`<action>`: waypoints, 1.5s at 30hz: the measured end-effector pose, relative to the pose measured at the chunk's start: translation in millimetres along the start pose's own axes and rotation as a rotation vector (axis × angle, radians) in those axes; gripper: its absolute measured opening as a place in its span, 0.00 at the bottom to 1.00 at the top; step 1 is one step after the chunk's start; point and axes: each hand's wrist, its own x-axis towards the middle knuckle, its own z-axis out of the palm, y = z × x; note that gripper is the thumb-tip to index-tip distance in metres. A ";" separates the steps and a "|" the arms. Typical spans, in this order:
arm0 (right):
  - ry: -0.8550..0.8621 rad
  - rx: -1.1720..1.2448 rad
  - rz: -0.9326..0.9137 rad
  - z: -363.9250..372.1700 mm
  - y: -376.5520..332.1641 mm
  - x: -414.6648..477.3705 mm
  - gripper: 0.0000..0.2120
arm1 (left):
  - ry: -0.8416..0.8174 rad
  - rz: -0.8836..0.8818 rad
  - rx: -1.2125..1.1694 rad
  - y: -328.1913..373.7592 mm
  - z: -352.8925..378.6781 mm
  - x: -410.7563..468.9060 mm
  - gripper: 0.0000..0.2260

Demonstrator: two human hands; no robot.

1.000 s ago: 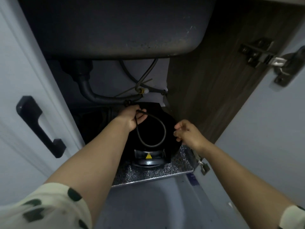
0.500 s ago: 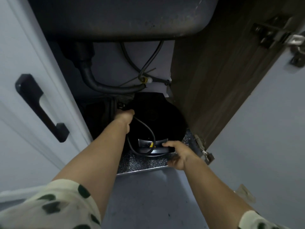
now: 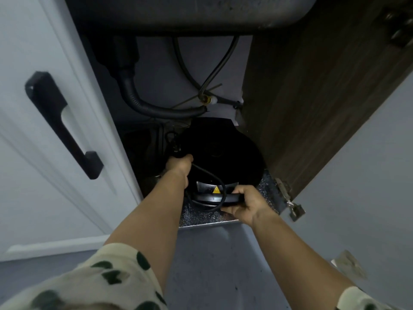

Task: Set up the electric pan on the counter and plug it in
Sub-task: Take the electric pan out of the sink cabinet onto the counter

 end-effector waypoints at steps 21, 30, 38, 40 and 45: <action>0.158 -0.315 -0.197 -8.7 -43.5 -50.5 0.08 | -0.082 -0.198 -0.117 -9.8 6.6 -42.9 0.19; 0.216 -0.399 -0.138 -14.4 -60.5 -143.9 0.08 | -0.124 -0.296 -0.199 -4.4 -11.5 -130.5 0.12; 0.222 -0.469 -0.015 -24.0 -75.4 -237.8 0.09 | -0.077 -0.431 -0.257 2.7 -29.5 -219.6 0.08; 0.235 -0.482 0.034 -23.0 -79.2 -265.4 0.08 | -0.069 -0.449 -0.271 11.2 -38.2 -244.5 0.05; 0.242 -0.437 0.120 -16.8 -89.5 -338.2 0.09 | -0.043 -0.477 -0.290 36.2 -61.4 -310.4 0.09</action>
